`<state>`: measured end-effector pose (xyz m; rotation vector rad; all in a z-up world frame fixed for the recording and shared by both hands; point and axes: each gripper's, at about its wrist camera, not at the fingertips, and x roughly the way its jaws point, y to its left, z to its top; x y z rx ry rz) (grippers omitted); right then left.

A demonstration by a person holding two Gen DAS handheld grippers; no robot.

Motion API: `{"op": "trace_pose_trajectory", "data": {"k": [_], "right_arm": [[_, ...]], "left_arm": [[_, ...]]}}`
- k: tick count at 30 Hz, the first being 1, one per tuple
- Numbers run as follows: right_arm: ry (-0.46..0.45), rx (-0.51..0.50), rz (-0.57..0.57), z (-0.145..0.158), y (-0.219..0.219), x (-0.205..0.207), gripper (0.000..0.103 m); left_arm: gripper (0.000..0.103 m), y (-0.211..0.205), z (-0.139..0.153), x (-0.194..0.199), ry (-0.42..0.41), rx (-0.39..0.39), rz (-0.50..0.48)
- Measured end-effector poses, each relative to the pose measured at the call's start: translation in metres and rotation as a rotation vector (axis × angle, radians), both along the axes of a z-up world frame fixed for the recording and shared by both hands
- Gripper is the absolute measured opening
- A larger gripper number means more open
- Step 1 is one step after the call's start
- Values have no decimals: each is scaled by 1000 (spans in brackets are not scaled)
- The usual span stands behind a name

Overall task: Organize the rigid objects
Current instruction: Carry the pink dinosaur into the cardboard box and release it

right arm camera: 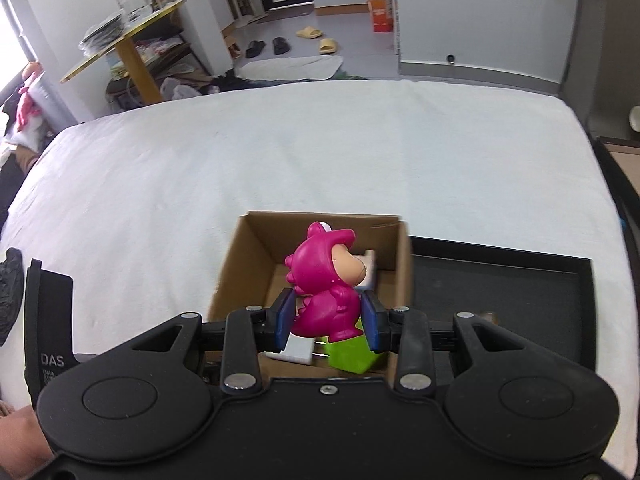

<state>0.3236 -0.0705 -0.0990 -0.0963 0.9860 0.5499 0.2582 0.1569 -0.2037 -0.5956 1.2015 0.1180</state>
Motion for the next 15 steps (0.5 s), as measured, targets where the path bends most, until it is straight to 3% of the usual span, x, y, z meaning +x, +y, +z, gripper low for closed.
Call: {"op": "trace_pose_trajectory", "data": {"k": [15], "right_arm": [[68,30,53,-31,41,8,36]], "left_arm": [[28,7,-3,2,6,-24,-2]]}}
